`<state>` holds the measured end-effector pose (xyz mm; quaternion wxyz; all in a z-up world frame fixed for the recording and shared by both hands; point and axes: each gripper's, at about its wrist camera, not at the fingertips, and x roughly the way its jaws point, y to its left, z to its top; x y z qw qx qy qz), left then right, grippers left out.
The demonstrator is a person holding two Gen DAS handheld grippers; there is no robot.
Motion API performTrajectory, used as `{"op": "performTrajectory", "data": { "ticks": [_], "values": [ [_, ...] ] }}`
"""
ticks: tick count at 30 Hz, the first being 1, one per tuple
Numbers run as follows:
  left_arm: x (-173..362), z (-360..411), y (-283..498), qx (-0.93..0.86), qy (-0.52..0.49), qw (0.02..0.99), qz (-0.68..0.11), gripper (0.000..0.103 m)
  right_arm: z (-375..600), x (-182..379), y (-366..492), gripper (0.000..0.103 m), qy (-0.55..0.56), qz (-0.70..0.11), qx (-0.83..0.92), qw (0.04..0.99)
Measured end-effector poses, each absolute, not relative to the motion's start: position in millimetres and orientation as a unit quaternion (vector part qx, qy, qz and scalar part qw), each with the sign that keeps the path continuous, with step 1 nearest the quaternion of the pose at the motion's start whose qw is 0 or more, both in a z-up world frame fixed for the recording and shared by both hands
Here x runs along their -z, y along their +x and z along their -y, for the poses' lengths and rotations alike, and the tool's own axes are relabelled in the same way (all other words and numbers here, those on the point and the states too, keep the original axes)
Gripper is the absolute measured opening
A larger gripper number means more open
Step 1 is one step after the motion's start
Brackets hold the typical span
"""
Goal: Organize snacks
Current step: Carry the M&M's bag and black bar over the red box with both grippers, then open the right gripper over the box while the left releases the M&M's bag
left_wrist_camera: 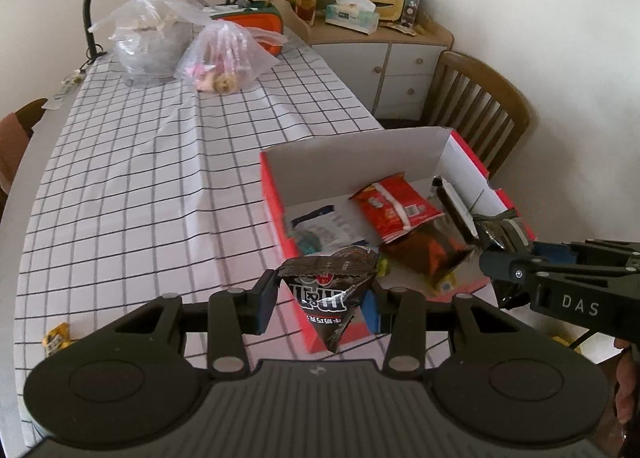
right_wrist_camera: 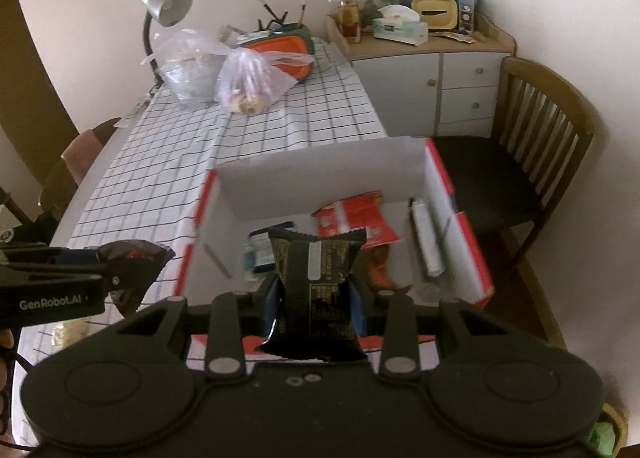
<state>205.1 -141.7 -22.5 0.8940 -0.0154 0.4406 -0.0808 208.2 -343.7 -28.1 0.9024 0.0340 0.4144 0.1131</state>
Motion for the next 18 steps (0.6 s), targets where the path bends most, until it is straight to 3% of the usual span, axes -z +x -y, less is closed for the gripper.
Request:
{"op": "performTrajectory", "data": {
  "ticks": [18],
  "values": [
    [65.9,209.5,299.1,0.036,0.006,0.866,-0.498,0.043,378.0,72.2,299.9,0.034,0.008,-0.461,-0.126,0.879]
  ]
}}
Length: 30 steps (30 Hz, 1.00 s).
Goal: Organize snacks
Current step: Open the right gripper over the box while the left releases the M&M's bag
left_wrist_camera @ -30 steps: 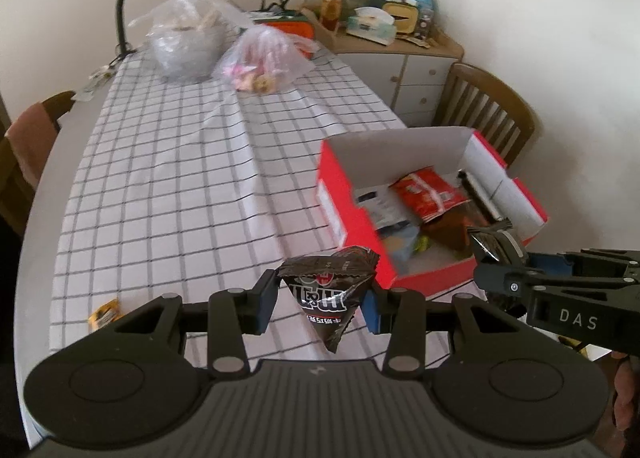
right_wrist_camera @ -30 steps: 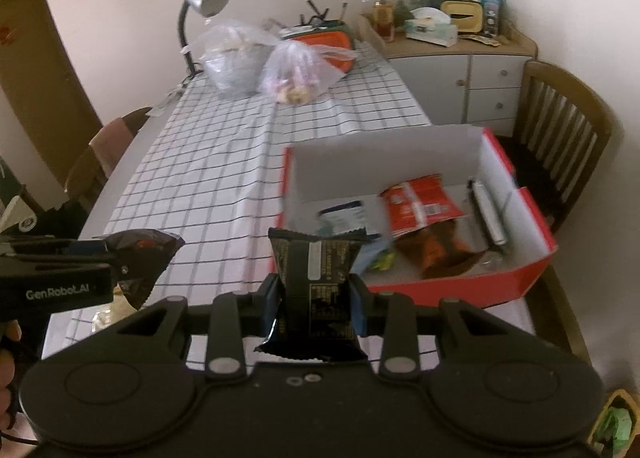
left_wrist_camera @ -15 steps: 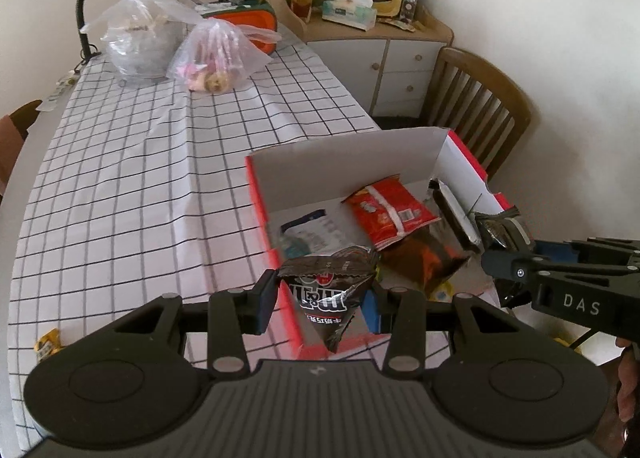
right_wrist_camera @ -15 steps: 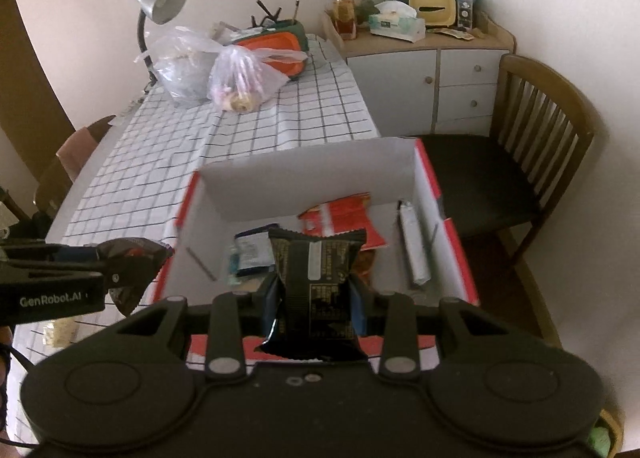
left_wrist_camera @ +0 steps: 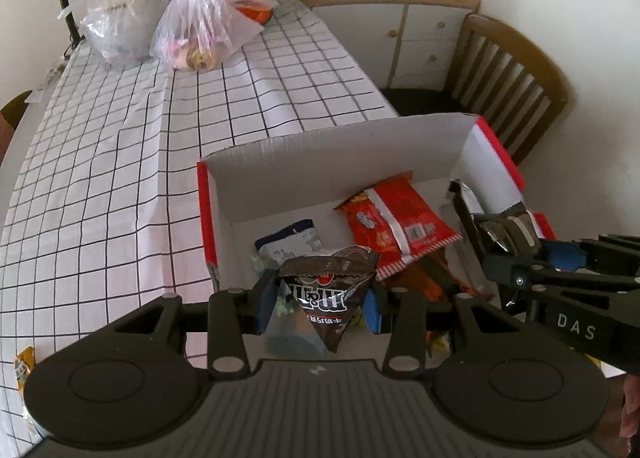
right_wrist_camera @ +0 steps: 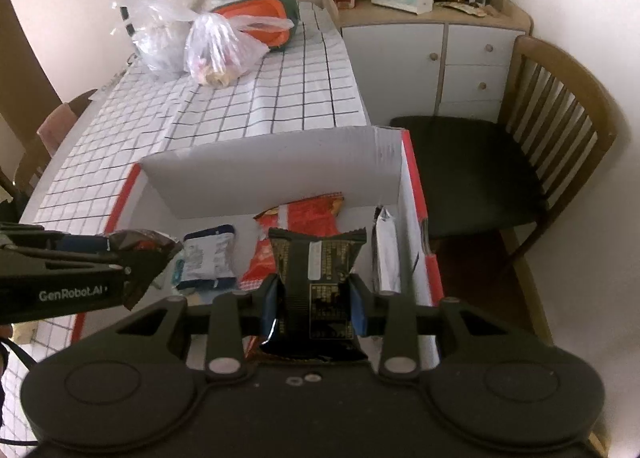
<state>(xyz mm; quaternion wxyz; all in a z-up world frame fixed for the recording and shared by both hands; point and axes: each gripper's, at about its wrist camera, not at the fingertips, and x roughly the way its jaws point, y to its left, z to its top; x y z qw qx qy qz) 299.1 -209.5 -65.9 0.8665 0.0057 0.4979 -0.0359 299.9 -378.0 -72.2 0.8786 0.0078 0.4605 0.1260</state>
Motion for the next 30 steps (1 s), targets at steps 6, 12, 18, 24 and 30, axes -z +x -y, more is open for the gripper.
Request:
{"op": "performTrajectory", "data": {
  "ticks": [6,12,18,24,30],
  "values": [
    [83.3,213.3,327.6,0.003,0.013,0.853,-0.521,0.043,371.3,90.8,320.8,0.034,-0.007,-0.486,-0.142,0.862],
    [102.3,217.4,346.6,-0.013,0.021,0.836,-0.549,0.043,363.3,100.7,333.7,0.034,-0.018,-0.496,-0.152,0.855],
    [115.9,221.8,355.8,-0.014,0.025,0.820,-0.571,0.043,358.8,105.9,337.1,0.037,-0.025,-0.499,-0.168,0.849],
    [126.5,221.2,359.3,-0.016,0.021,0.805,-0.593,0.043,358.0,107.5,338.4,0.038,-0.027,-0.501,-0.172,0.848],
    [127.9,223.3,359.2,-0.012,0.020,0.802,-0.596,0.045,362.1,108.3,337.9,0.047,-0.023,-0.501,-0.172,0.848]
  ]
}}
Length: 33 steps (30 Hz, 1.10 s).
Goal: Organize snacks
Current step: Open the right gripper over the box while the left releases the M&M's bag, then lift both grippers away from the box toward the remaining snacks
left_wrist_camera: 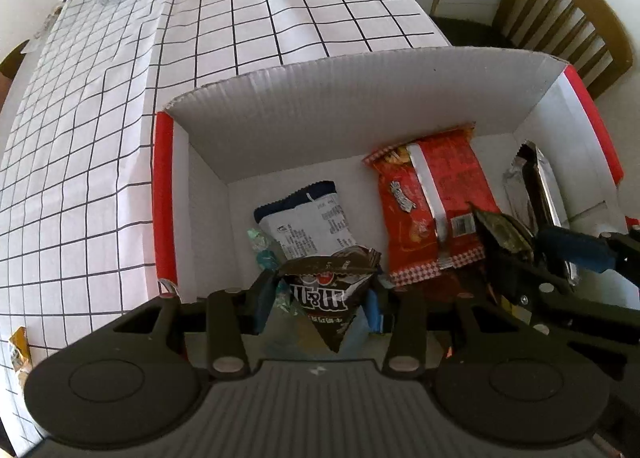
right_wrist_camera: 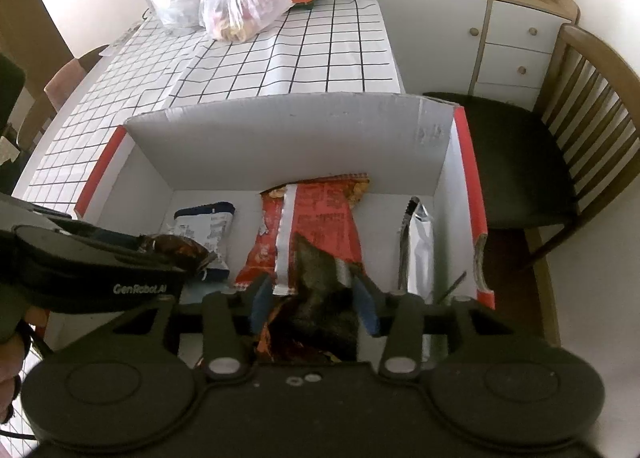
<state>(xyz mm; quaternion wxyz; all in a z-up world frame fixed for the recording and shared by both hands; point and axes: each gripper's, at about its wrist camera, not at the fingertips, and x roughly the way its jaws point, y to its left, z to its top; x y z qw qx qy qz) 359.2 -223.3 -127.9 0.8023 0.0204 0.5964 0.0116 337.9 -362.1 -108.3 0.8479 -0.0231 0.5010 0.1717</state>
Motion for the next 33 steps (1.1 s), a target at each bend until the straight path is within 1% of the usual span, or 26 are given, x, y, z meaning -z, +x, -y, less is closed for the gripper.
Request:
{"op": "performTrajectory", "data": {
  "ticks": [4,8,13,18,23,27,33],
  "values": [
    [125.9,224.9,355.1,-0.009,0.018,0.805,-0.593,0.046,364.2,105.5,333.2,0.054,-0.023,-0.497,-0.169,0.851],
    [118.5,222.3,349.0,-0.007,0.006,0.815,-0.580,0.053,366.0,98.8,327.2,0.062,-0.022,-0.488,-0.169,0.856],
    [103.8,217.4,337.2,-0.001,-0.004,0.828,-0.561,0.056,368.9,87.6,319.6,0.067,-0.018,-0.477,-0.171,0.862],
    [89.2,213.1,323.4,0.002,-0.009,0.841,-0.542,0.057,371.5,73.4,306.7,0.075,-0.011,-0.462,-0.180,0.869],
    [74.4,204.4,305.0,0.007,-0.016,0.854,-0.521,0.058,369.5,58.0,292.1,0.080,-0.006,-0.445,-0.192,0.875],
    [62.8,197.2,287.4,0.015,-0.018,0.865,-0.501,0.061,365.7,47.6,277.7,0.083,-0.003,-0.432,-0.200,0.879],
    [45.2,181.7,260.6,0.027,-0.021,0.882,-0.471,0.063,357.0,31.8,255.5,0.087,0.002,-0.410,-0.209,0.888]
  ]
}}
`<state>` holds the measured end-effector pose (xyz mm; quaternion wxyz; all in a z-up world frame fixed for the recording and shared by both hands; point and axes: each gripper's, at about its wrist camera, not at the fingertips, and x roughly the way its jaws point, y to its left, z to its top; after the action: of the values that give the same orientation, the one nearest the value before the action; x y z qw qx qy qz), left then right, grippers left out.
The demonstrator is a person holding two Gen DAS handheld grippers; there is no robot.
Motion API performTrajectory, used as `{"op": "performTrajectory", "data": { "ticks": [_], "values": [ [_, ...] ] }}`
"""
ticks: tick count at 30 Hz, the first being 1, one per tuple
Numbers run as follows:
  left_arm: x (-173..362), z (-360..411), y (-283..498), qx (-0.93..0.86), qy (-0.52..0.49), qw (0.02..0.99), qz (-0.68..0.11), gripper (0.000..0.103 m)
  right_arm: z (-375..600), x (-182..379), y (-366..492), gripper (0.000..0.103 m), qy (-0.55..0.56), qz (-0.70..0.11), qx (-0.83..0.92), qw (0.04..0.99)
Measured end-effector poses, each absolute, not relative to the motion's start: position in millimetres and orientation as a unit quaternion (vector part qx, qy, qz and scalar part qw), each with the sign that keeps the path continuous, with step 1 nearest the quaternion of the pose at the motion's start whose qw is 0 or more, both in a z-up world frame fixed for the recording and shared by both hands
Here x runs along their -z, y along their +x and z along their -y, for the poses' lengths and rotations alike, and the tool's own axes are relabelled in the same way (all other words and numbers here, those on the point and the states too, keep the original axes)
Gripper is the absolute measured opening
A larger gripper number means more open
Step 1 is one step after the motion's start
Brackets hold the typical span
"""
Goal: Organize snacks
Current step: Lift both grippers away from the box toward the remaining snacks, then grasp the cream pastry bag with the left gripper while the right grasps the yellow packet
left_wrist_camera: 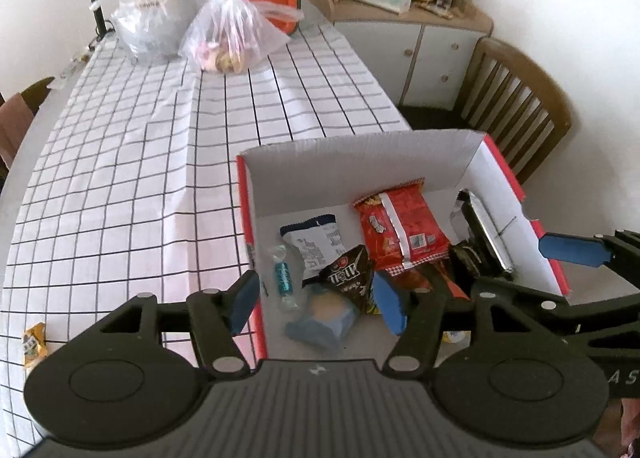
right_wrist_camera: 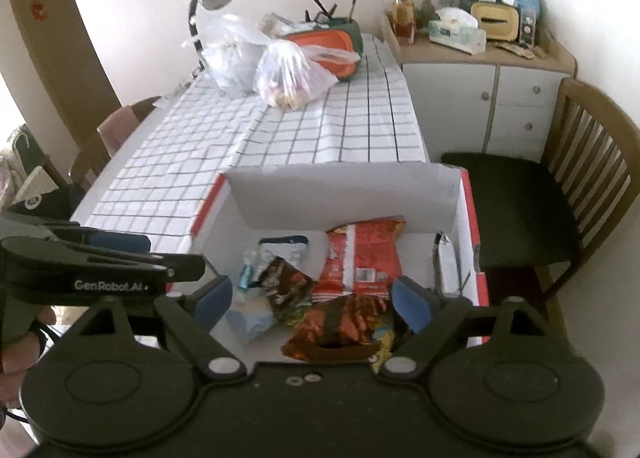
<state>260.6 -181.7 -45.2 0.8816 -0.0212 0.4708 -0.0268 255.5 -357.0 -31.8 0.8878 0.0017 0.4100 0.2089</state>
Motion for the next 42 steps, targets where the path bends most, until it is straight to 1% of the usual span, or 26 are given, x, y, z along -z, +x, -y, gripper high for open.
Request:
{"op": "performTrajectory", "data": {
  "ticks": [5,7,9,17,27,30,42],
  "values": [
    [32.7,164.0,238.3,0.033,-0.023,0.894,-0.447,0.064,341.5,20.7,237.4,0.089,0.002,-0.393,-0.217,0.894],
    [28.1,155.1,229.4,0.032,-0.025,0.898,-0.439,0.065,335.0,17.0,230.4,0.091,0.007,-0.387,-0.223,0.895],
    [24.2,146.5,221.0,0.033,-0.026,0.901,-0.432,0.068,328.0,14.0,223.8,0.096,0.011,-0.380,-0.229,0.896],
    [17.2,104.0,189.0,0.032,-0.029,0.911,-0.410,0.074,290.2,10.7,204.4,0.101,0.015,-0.372,-0.250,0.894],
    [28.0,44.8,155.4,0.008,-0.040,0.911,-0.410,0.074,234.7,21.7,195.2,0.102,-0.009,-0.382,-0.267,0.885],
    [34.9,26.5,150.5,-0.017,-0.031,0.906,-0.422,0.074,217.2,25.0,197.0,0.102,-0.010,-0.389,-0.274,0.880],
    [71.6,-64.6,130.1,-0.054,-0.078,0.884,-0.457,0.074,135.0,47.3,210.9,0.102,-0.026,-0.432,-0.295,0.852]
  ]
}}
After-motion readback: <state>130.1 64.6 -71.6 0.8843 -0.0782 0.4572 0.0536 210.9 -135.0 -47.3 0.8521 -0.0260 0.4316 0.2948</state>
